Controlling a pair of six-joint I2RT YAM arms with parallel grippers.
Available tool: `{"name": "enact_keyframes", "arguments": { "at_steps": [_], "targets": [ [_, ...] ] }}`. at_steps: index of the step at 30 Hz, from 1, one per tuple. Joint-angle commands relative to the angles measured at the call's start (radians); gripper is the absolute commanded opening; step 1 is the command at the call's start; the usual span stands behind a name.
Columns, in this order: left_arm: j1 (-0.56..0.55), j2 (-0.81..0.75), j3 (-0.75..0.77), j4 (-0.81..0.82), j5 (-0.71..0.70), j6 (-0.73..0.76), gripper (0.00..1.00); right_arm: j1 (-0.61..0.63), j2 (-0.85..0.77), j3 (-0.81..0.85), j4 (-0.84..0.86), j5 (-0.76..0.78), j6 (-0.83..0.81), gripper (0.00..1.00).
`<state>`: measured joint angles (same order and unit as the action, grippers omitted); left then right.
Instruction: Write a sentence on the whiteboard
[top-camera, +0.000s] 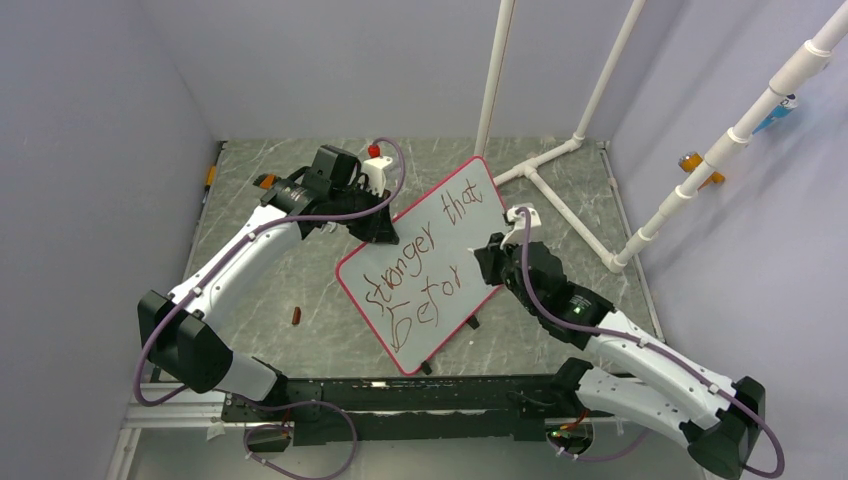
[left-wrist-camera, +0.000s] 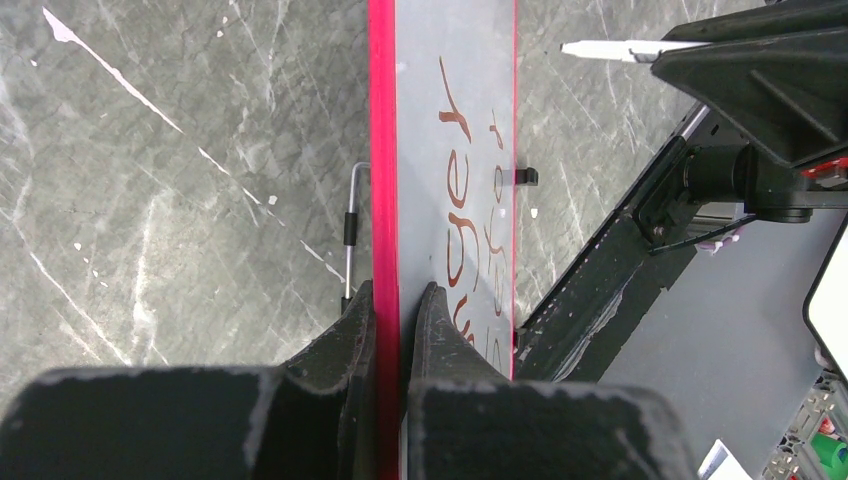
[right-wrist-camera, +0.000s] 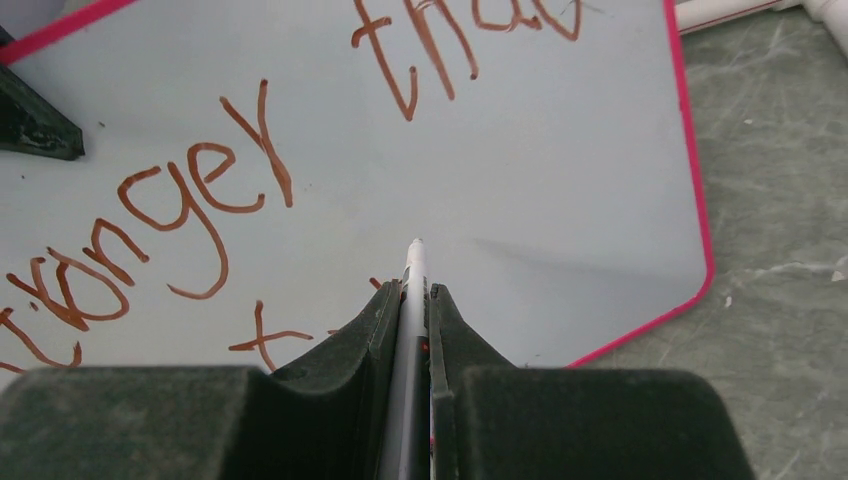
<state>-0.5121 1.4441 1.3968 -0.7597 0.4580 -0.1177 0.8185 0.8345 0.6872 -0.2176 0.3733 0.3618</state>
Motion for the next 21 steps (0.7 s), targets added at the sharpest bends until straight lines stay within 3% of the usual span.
{"name": "enact_keyframes", "arguments": {
  "at_steps": [1, 21],
  "targets": [
    [0.012, 0.003, 0.007, 0.011, -0.336, 0.211, 0.00, -0.003, -0.051, -0.016, 0.005, 0.043, -0.002, 0.00],
    [-0.009, 0.021, 0.005, 0.007, -0.381, 0.217, 0.00, -0.044, -0.059, -0.180, 0.132, -0.113, 0.112, 0.00]
  ]
}}
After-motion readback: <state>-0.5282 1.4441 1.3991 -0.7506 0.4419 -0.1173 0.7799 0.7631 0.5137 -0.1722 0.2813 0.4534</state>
